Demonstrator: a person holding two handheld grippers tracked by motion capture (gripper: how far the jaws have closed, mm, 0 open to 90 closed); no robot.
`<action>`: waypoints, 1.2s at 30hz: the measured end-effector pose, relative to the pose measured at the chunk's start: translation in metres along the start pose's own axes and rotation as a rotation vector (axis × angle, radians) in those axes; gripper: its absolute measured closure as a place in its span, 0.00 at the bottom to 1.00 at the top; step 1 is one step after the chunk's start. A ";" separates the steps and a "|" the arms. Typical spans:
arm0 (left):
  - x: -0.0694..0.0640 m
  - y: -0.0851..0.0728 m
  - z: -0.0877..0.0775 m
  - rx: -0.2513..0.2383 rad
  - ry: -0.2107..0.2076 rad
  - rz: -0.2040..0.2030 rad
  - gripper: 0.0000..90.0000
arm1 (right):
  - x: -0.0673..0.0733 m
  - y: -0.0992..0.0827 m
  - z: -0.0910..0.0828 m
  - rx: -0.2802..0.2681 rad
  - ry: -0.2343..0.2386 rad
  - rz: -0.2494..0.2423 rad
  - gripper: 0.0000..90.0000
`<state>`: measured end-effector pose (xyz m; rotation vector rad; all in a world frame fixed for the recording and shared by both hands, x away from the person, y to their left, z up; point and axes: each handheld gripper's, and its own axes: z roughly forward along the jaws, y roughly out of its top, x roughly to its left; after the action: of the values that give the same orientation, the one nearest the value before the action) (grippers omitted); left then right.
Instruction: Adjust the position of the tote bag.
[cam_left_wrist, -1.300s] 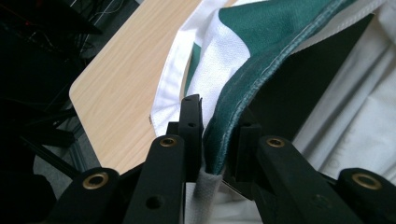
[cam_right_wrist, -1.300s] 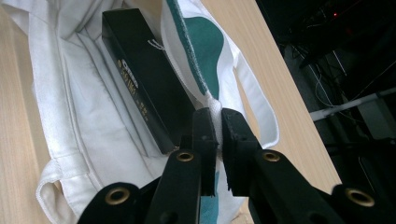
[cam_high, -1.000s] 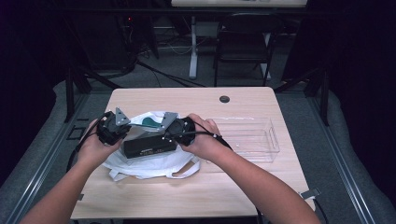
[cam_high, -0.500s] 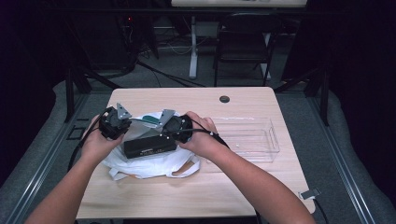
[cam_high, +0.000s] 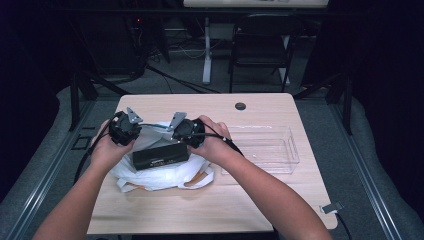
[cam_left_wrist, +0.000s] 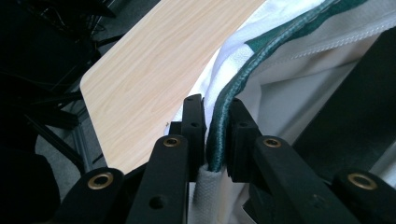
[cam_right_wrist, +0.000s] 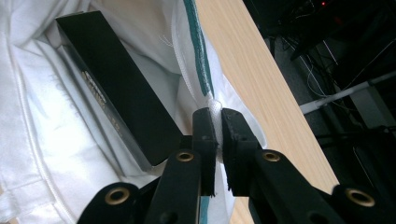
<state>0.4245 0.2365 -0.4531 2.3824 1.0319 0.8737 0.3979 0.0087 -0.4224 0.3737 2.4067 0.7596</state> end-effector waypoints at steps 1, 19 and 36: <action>0.001 0.001 0.002 0.001 -0.002 -0.009 0.90 | -0.002 0.000 0.002 0.006 -0.003 0.002 0.94; 0.005 0.005 0.020 0.010 -0.011 -0.062 0.90 | -0.014 -0.001 0.020 0.018 -0.039 0.033 0.94; 0.003 0.007 0.030 0.027 -0.021 -0.066 0.90 | -0.025 -0.005 0.036 0.054 -0.063 0.084 0.94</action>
<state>0.4500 0.2308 -0.4698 2.3602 1.1147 0.8146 0.4391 0.0098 -0.4382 0.5157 2.3683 0.7096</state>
